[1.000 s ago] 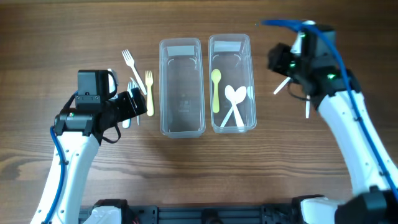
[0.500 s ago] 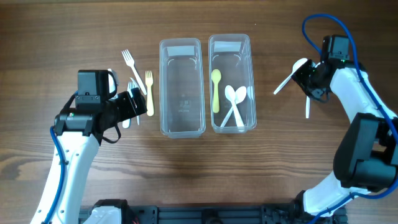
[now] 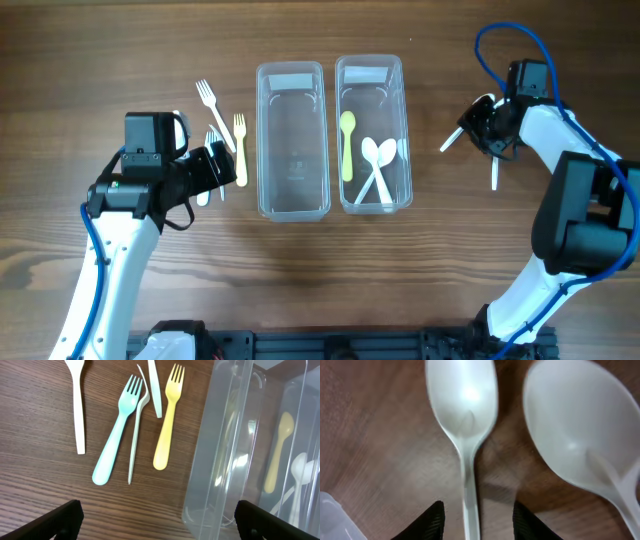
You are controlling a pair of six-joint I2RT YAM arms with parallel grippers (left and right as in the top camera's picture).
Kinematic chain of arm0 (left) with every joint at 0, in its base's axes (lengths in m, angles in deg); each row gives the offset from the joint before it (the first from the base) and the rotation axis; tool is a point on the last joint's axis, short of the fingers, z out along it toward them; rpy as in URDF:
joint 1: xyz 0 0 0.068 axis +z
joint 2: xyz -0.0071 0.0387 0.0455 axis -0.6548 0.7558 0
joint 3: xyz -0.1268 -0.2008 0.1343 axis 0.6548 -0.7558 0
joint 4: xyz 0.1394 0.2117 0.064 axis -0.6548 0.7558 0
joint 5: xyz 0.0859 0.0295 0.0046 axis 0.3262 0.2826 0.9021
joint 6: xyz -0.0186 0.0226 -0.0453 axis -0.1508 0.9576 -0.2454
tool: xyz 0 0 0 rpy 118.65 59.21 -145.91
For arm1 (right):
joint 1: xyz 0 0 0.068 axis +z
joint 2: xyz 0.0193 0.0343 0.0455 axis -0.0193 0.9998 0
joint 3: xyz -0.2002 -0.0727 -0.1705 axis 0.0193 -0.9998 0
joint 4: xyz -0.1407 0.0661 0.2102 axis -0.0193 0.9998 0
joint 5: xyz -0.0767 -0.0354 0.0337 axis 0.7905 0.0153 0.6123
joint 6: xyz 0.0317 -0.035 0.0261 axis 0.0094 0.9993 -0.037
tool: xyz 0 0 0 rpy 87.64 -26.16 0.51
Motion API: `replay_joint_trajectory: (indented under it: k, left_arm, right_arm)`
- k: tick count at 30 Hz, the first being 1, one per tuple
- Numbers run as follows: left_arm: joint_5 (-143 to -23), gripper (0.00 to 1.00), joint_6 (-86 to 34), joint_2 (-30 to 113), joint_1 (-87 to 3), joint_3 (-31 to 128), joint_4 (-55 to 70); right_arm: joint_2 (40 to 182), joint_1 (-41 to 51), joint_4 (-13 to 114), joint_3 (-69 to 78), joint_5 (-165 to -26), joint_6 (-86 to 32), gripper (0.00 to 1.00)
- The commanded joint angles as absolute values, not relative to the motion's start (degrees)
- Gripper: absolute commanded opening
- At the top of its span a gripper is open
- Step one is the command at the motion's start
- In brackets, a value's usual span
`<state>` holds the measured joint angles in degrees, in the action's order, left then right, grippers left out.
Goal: Pack container
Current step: 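Move the right gripper back and grasp a white spoon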
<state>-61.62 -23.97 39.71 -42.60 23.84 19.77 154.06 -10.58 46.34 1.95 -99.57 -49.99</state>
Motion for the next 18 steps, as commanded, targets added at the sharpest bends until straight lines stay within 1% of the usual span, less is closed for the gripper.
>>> replay_joint_trajectory:
  k: [1,4,7,18]
  left_arm:
    - [-61.3,1.00,-22.8,39.8,-42.3,24.6,19.6]
    - [-61.3,1.00,-22.8,39.8,-42.3,24.6,19.6]
    - [-61.3,1.00,-22.8,39.8,-42.3,24.6,19.6]
    - [-61.3,1.00,-22.8,39.8,-42.3,24.6,19.6]
  right_arm:
    - [155.0,-9.8,52.3,6.5,-96.0,-50.6,0.42]
    - [155.0,-8.6,58.4,12.4,-91.2,-47.7,0.42]
    - [155.0,-8.5,61.7,17.3,-89.6,-47.3,0.43]
    - [158.7,-8.2,62.4,18.4,-89.9,-48.3,0.43]
